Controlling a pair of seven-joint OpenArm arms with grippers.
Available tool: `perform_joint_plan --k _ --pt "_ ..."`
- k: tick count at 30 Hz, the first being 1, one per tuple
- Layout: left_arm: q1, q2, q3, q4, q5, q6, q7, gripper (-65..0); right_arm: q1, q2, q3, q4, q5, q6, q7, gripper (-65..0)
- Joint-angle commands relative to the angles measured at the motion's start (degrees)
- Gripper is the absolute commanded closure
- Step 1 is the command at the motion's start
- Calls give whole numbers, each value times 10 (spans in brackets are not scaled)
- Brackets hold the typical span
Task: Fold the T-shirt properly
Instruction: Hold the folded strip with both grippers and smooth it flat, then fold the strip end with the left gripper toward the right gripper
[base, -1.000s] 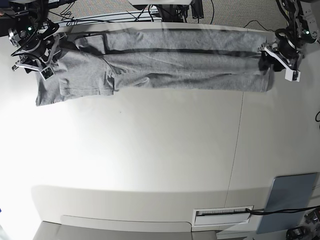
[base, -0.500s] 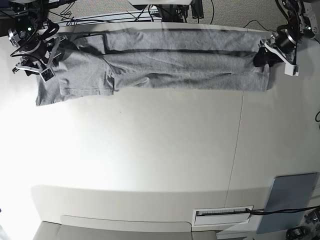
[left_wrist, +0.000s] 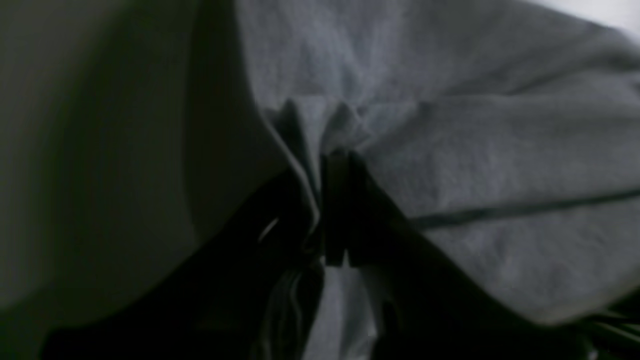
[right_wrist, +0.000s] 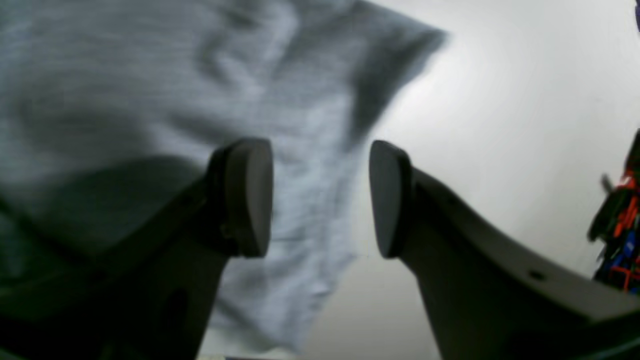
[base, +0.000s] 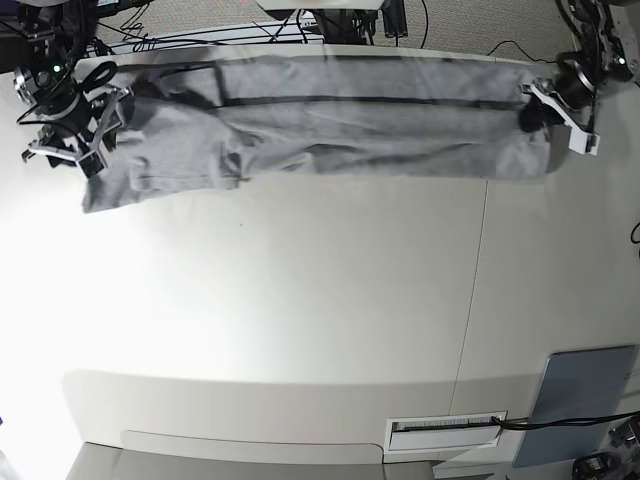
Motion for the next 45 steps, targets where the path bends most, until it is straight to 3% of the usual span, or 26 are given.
perform_joint_plan --k 1,6,10,15,18,22,28,35,39,45 --pt "2 -14 -5 19 15 11 -14 0 6 10 8 7 -1 -5 11 -306" --pt "3 -16 -5 88 69 71 -18 0 23 10 8 7 4 -6 11 -306" --pt "16 0 -4 169 58 70 27 0 23 10 8 7 4 -8 12 -306" --pt "49 51 -3 281 -23 69 75 0 23 10 8 7 4 -8 22 -306" --pt "69 93 0 333 -75 34 90 0 23 10 8 7 4 -8 27 -306" --pt "76 131 70 358 -91 27 91 0 23 10 8 7 4 -8 34 -306" --pt "74 173 237 358 1 99 36 0 23 10 8 7 4 -8 34 -306" --pt "38 179 385 356 100 178 29 0 23 10 8 7 4 -8 34 -306" --pt "21 179 441 353 134 199 29 0 23 10 8 7 4 -8 33 -306" --pt "4 179 487 334 152 199 29 0 23 10 8 7 4 -9 33 -306"
